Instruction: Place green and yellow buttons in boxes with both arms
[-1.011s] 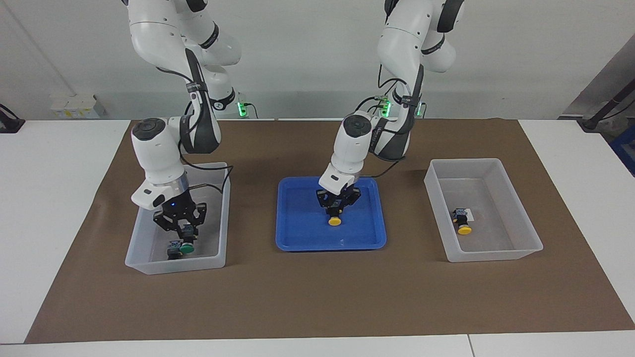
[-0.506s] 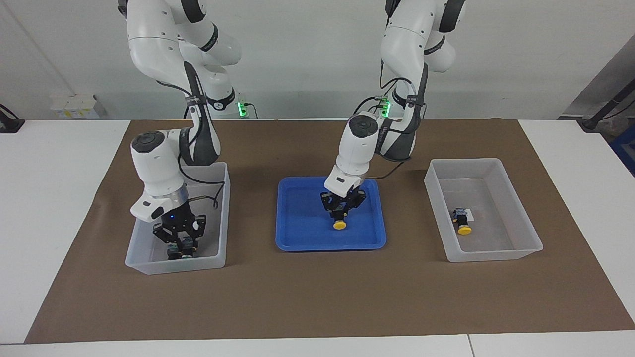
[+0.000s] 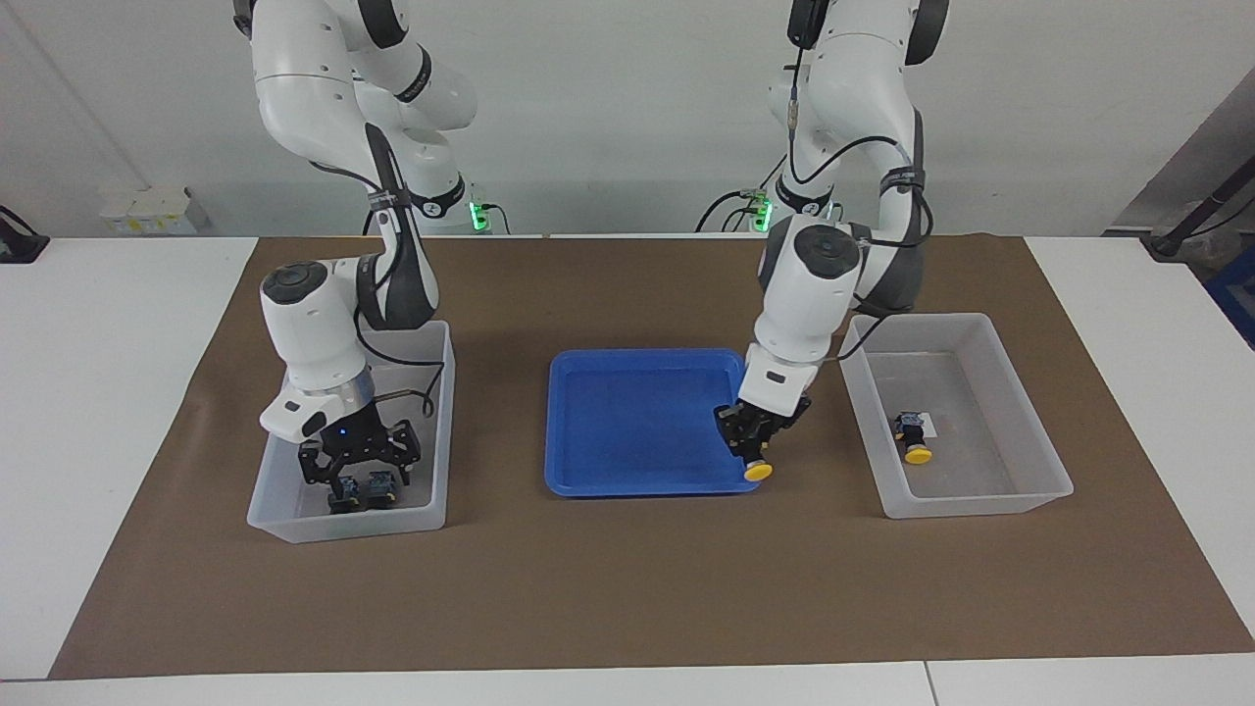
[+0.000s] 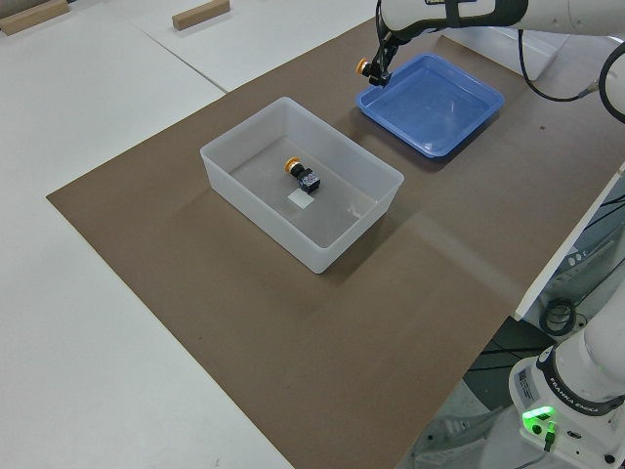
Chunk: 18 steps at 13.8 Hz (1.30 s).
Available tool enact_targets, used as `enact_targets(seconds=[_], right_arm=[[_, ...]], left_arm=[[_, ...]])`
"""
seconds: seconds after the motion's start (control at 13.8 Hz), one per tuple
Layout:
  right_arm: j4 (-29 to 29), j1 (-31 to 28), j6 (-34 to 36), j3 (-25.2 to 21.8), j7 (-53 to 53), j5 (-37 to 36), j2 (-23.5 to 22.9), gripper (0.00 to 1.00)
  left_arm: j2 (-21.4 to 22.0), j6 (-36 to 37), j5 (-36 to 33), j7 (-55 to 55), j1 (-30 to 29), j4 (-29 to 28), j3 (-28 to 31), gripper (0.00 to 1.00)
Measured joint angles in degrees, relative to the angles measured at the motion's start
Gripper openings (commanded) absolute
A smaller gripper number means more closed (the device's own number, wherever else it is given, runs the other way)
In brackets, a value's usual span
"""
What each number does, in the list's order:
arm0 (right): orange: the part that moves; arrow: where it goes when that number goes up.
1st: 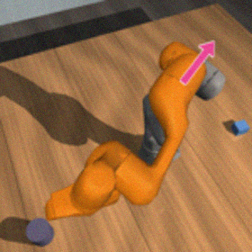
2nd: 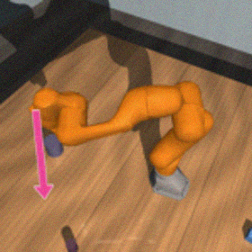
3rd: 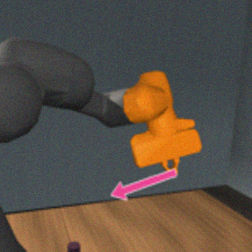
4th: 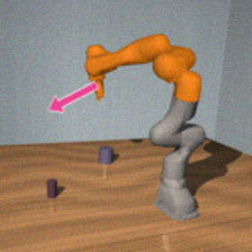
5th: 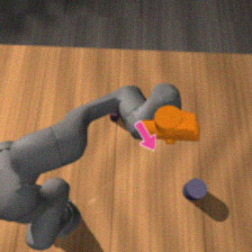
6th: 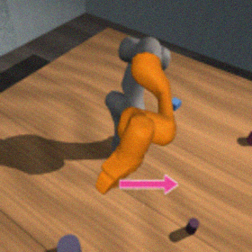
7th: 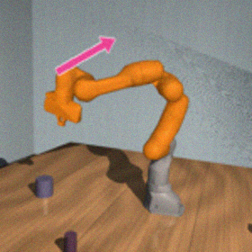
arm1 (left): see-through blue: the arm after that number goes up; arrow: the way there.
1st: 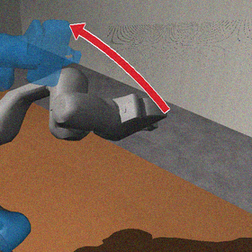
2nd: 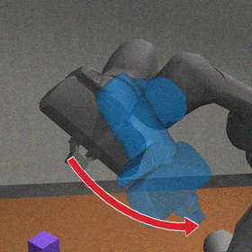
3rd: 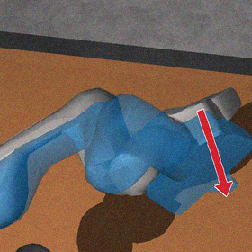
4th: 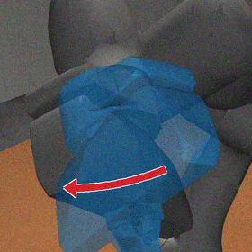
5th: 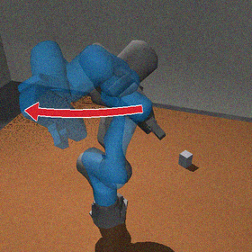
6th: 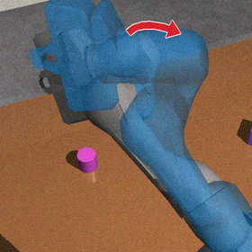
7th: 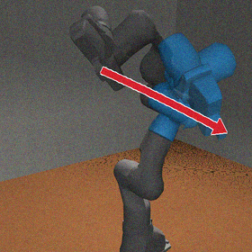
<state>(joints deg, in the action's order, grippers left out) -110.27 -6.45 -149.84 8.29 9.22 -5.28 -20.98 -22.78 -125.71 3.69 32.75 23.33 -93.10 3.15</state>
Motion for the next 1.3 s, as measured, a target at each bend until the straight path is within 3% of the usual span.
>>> enact_targets(seconds=[0.51, 0.72, 1.01, 1.3], right_arm=[[1.23, 0.99, 23.23, 0.45, -11.39, 0.28, 14.77, 1.0], [6.14, 0.97, 34.09, 0.42, -12.51, 2.27, 17.48, 1.0], [13.84, 0.81, 45.07, 0.22, -12.51, 4.23, 18.07, 1.0], [14.62, 0.9, 51.79, 0.33, -13.17, 4.24, 20.89, 1.0]], left_arm=[[3.97, 12.04, 0.0, -19.6, -15.7, 3.41, 0.18, 0.0], [4.07, 13.0, -0.19, -26.83, -20.2, 2.36, 0.4, 0.0], [6.02, 10.0, -2.67, -30.45, -22.82, -4.56, 0.66, 0.0], [8.98, -1.01, -2.92, -33.13, -25.49, -15.79, 0.77, 0.0]])
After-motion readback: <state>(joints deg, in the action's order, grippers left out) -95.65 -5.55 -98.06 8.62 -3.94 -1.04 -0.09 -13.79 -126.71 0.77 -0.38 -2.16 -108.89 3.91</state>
